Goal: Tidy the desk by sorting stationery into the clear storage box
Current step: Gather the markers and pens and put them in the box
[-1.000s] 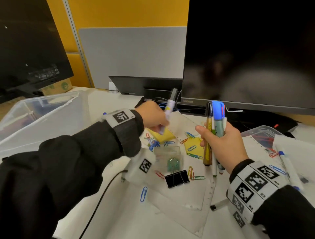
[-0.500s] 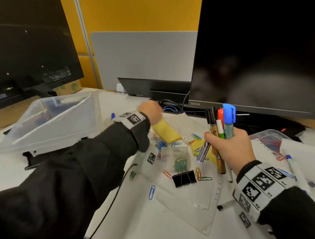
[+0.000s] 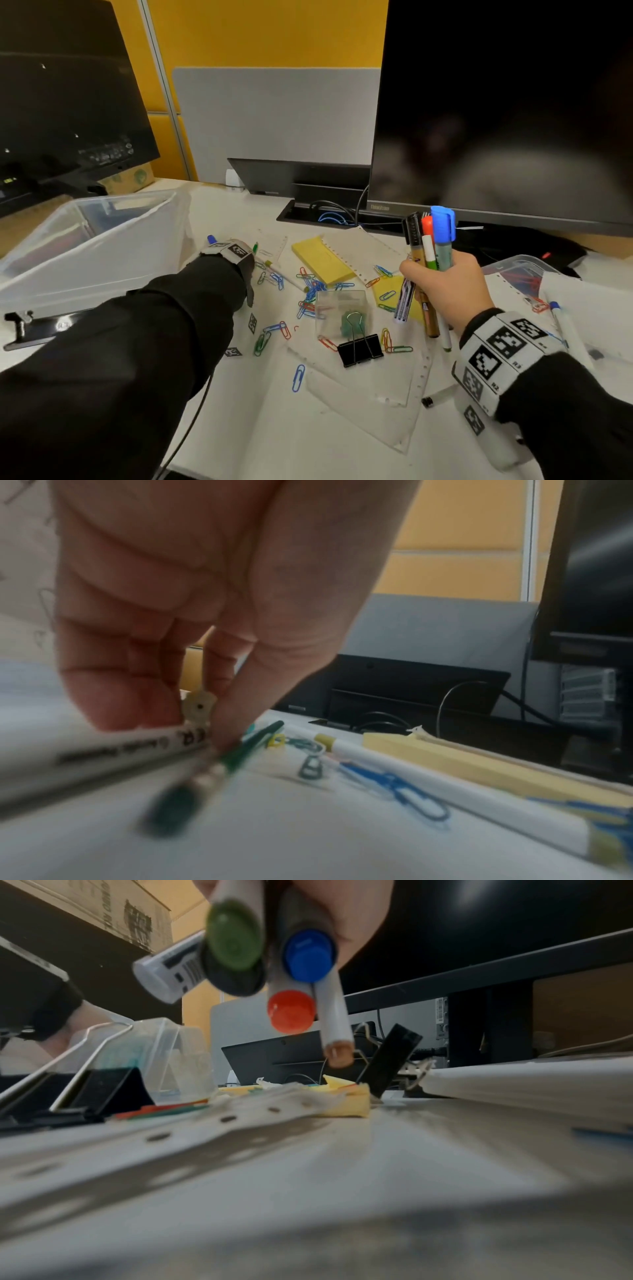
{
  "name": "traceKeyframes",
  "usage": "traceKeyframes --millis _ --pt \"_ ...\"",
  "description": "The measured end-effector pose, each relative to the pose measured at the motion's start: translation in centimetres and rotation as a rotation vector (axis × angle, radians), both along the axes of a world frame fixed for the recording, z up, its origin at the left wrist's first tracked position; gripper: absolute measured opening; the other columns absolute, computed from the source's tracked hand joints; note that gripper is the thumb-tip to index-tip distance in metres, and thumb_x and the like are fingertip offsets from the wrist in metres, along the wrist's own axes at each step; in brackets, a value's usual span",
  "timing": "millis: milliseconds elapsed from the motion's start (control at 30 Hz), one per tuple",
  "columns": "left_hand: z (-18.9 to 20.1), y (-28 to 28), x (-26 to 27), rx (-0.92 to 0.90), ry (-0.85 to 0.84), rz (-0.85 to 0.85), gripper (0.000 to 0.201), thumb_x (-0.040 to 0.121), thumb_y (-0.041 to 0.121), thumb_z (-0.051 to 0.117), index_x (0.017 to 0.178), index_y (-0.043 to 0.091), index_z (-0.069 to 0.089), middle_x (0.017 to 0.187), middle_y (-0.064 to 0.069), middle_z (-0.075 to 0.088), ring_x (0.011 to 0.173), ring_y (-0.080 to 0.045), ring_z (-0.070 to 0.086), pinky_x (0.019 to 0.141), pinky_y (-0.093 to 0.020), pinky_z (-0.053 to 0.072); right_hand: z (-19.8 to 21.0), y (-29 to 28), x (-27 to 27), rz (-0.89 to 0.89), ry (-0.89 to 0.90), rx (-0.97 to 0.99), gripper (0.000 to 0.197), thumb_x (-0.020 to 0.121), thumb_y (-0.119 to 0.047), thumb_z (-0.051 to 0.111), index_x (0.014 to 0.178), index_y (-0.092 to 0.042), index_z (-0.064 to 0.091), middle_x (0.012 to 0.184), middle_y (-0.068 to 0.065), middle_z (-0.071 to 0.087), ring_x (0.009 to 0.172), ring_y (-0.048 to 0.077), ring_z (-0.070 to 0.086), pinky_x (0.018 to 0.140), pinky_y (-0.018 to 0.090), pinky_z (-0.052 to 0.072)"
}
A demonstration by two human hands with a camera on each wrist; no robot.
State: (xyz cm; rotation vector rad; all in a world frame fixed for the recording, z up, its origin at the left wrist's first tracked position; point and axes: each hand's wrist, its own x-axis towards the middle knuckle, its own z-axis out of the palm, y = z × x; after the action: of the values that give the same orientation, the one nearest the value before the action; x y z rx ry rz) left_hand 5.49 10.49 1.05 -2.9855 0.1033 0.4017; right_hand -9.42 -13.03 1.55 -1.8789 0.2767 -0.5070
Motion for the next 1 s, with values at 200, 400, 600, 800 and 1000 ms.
traceKeyframes --millis 200,400,600,800,1000 --pt "2.3 -1.2 -1.6 -0.281 -0.285 0.12 0.035 0.093 0.014 0.052 0.122 -0.005 0.049 0.128 -0.02 0.055 0.119 -0.034 0.052 0.097 -0.035 0.042 0.8 -0.9 -0.5 0.008 0.019 0.125 0.018 0.08 -0.008 0.063 0.065 -0.012 0.052 0.063 0.004 0.049 0.059 0.016 0.049 0.061 0.027 0.046" --pt "6.4 -3.2 -7.6 -1.123 -0.329 0.028 0.016 0.096 0.017 0.047 0.108 0.006 0.048 0.099 -0.012 0.059 0.083 -0.023 0.061 0.068 -0.029 0.056 2.5 -0.5 -0.3 0.075 -0.016 0.557 0.003 0.086 -0.013 0.057 0.087 -0.01 0.056 0.086 0.01 0.067 0.077 0.017 0.069 0.06 0.028 0.059" --pt "5.8 -5.6 -12.6 -1.561 0.261 -0.181 0.019 0.091 0.005 0.054 0.073 0.01 0.051 0.076 -0.004 0.066 0.06 -0.011 0.062 0.052 -0.016 0.051 3.1 1.7 0.2 0.162 -0.091 0.704 0.028 0.065 -0.026 0.073 0.087 -0.011 0.066 0.093 0.012 0.071 0.079 0.02 0.071 0.076 0.04 0.058" --pt "4.0 -6.2 -11.7 -1.386 0.4 -0.235 0.022 0.079 0.019 0.071 0.081 0.017 0.049 0.077 0.0 0.067 0.065 -0.006 0.062 0.059 -0.021 0.044 2.6 3.3 -0.4 0.162 -0.079 0.656 0.009 0.074 -0.004 0.07 0.078 -0.008 0.063 0.059 0.004 0.068 0.056 0.012 0.069 0.053 0.027 0.058" --pt "4.1 -6.7 -12.1 -1.332 0.788 -0.225 0.042 0.08 0.003 0.068 0.119 0.009 0.052 0.11 -0.008 0.063 0.098 -0.019 0.062 0.089 -0.031 0.054 3.8 5.0 -0.6 0.247 -0.208 0.57 0.022 0.072 0.004 0.069 0.069 -0.018 0.067 0.069 0.004 0.061 0.065 0.018 0.063 0.064 0.033 0.055"
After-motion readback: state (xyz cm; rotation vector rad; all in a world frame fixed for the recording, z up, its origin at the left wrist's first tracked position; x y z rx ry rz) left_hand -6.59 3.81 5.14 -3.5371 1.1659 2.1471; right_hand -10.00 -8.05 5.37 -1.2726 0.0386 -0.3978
